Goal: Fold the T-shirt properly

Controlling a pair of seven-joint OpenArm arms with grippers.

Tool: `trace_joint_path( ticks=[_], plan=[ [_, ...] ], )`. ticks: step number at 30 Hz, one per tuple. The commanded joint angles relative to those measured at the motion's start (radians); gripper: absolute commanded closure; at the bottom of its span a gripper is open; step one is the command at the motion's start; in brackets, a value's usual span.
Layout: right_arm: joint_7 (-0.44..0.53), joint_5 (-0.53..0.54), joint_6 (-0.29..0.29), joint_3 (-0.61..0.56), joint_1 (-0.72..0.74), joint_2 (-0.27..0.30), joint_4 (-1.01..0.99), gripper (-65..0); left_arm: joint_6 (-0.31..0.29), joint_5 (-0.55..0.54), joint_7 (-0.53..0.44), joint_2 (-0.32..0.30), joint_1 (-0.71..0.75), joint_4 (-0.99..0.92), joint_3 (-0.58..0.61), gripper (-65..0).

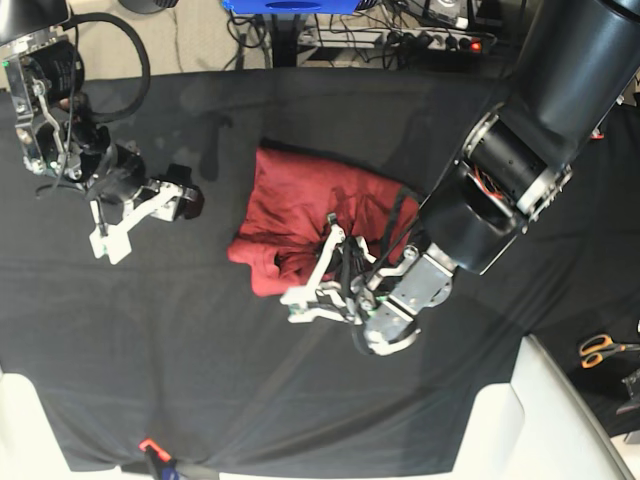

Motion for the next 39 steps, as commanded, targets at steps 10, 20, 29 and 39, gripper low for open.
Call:
trace_joint_path(
  ticks=[10,20,29,39],
  plan=[
    [0.011,0.012,0.010,-0.001,0.012,0.011,0.020,-36.3,0.005,0.021,0.156,-0.055,0.087,0.113,-0.198,0.0],
    [0.008,0.012,0.010,-0.003,0.006,-0.017,0.020,-36.3,0.005,0.024,0.166,-0.058,0.098,0.173,-0.198,0.0],
    [0.008,0.012,0.010,-0.003,0.006,-0.017,0.020,-36.3,0.005,0.021,0.166,-0.064,0.098,0.167,-0.199,0.0],
    [0.008,0.012,0.010,-0.003,0.006,-0.017,0.020,-36.3,0.005,0.016,0.166,0.019,0.109,0.164,-0.201,0.0]
  ],
)
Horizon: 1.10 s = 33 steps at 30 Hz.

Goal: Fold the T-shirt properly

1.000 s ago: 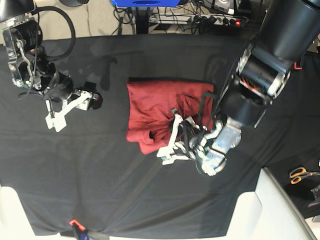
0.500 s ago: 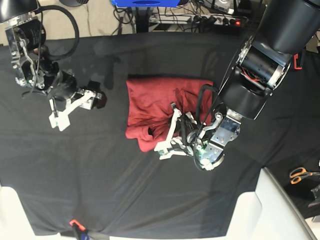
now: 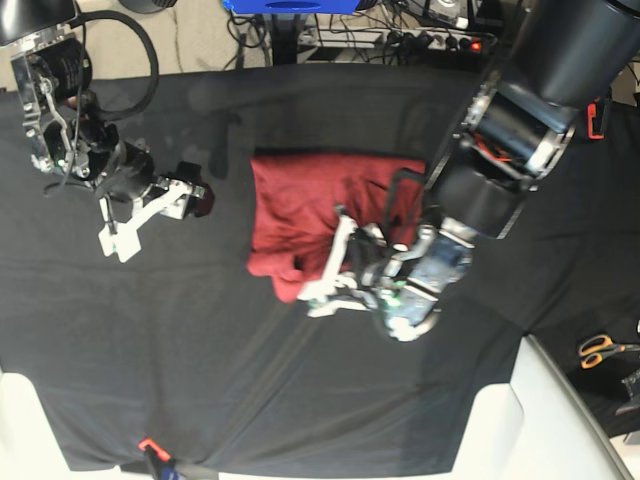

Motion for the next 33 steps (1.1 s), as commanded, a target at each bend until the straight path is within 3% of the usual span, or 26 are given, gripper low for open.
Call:
trace_joint_path(
  ticks=[1,13,18,24,33],
  plan=[
    [0.012,0.011,0.009,0.006,0.007,0.007,0.019,-36.3,-0.012,-0.024,-0.009,0.022,-0.012,0.005,0.003,0.0],
    [0.014,0.011,0.009,0.013,0.006,0.007,0.019,-36.3,-0.012,-0.024,-0.009,0.145,-0.020,0.005,0.003,0.0],
    [0.014,0.011,0.009,0.013,0.006,0.007,0.019,-36.3,-0.012,-0.024,-0.009,0.139,-0.038,-0.002,-0.013,0.0],
    [0.014,0.011,0.009,0.013,0.006,0.007,0.019,-36.3,-0.012,-0.017,0.017,0.108,-0.066,-0.099,-0.187,0.0],
    [0.017,0.011,0.009,0.009,0.006,0.007,0.019,-36.3,-0.012,-0.015,0.012,0.074,-0.050,-0.097,-0.191,0.0]
  ],
)
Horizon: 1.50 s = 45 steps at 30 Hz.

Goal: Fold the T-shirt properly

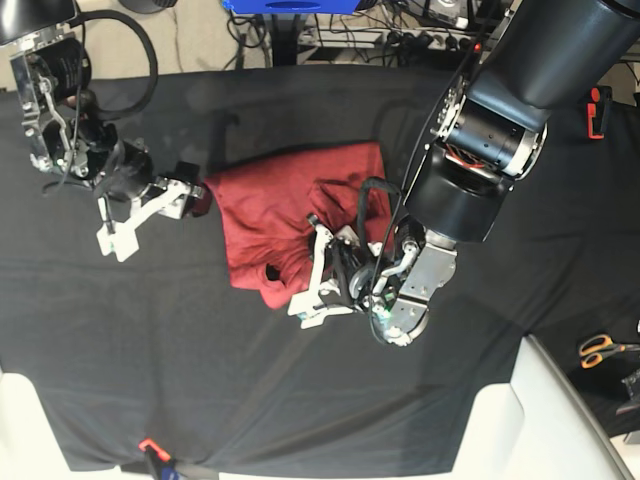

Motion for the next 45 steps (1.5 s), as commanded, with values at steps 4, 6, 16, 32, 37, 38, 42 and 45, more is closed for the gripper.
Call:
trace_joint_path(
  ticks=[4,6,16,32,37,38,42,45],
  plan=[
    [0.013,0.012,0.009,0.003,0.009,0.007,0.019,-36.3,-0.006,-0.004,-0.004,0.007,-0.046,0.016,0.027,0.0],
    [0.011,0.012,0.009,0.003,0.009,0.007,0.019,-36.3,-0.006,-0.008,-0.004,0.007,-0.048,0.029,0.076,0.0],
    [0.013,0.012,0.009,0.006,-0.007,0.007,0.019,-36.3,-0.006,-0.005,-0.004,0.032,-0.040,0.090,0.148,0.0],
    [0.010,0.012,0.009,0.003,-0.007,0.007,0.019,-36.3,-0.006,-0.001,-0.004,0.027,-0.043,0.085,0.151,0.0],
    [0.010,0.012,0.009,0.006,-0.019,0.007,0.019,-36.3,-0.006,0.107,-0.004,0.032,-0.043,0.085,0.150,0.0],
    [0.011,0.012,0.009,0.004,-0.019,0.007,0.019,-36.3,-0.006,0.120,-0.004,0.032,-0.043,0.085,0.150,-3.5],
    [0.010,0.012,0.009,0.003,-0.020,0.007,0.019,-36.3,-0.006,0.142,-0.006,0.033,-0.046,0.093,0.148,-17.4],
    [0.010,0.012,0.009,0.003,-0.020,0.007,0.019,-36.3,-0.006,0.163,-0.029,0.033,-0.048,0.093,0.147,-26.0]
  ],
)
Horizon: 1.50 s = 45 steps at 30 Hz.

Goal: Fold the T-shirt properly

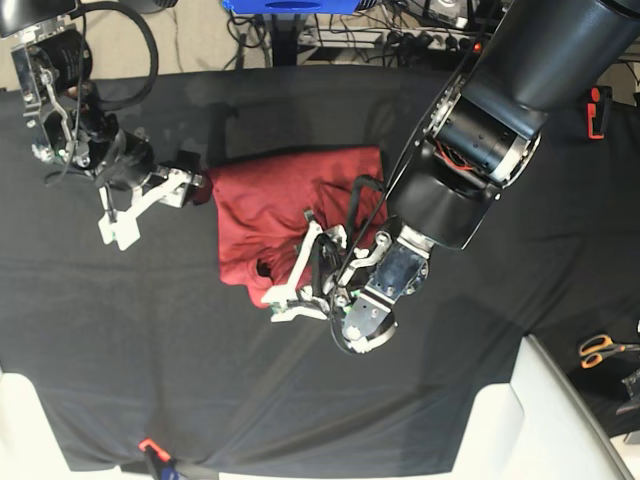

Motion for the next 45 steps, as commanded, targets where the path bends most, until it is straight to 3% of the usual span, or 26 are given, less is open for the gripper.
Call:
trace_joint_path(
  ticks=[1,5,8,25,40,45],
  plan=[
    [0.009,0.011,0.010,0.003,0.009,0.007,0.019,-36.3,-0.006,0.009,-0.019,0.008,-0.033,0.020,-0.004,-29.6],
    [0.009,0.011,0.010,0.003,0.009,0.007,0.019,-36.3,-0.006,0.049,-0.041,0.008,-0.033,0.018,-0.004,-40.8],
    [0.009,0.011,0.010,0.003,0.009,0.007,0.019,-36.3,-0.006,0.070,-0.057,0.008,-0.050,0.018,-0.004,-45.3],
    [0.009,0.011,0.010,0.003,0.019,0.007,0.019,-36.3,-0.006,0.075,-0.076,0.000,-0.142,0.011,-0.001,-45.9],
    [0.009,0.011,0.010,0.002,0.019,-0.001,0.021,-36.3,-0.006,0.075,-0.079,-0.047,-0.155,0.011,-0.001,-45.7],
    [0.009,0.008,0.011,-0.038,0.013,0.004,0.116,-36.3,-0.006,0.075,-0.119,-0.044,-0.152,0.011,-0.001,-45.4]
  ],
)
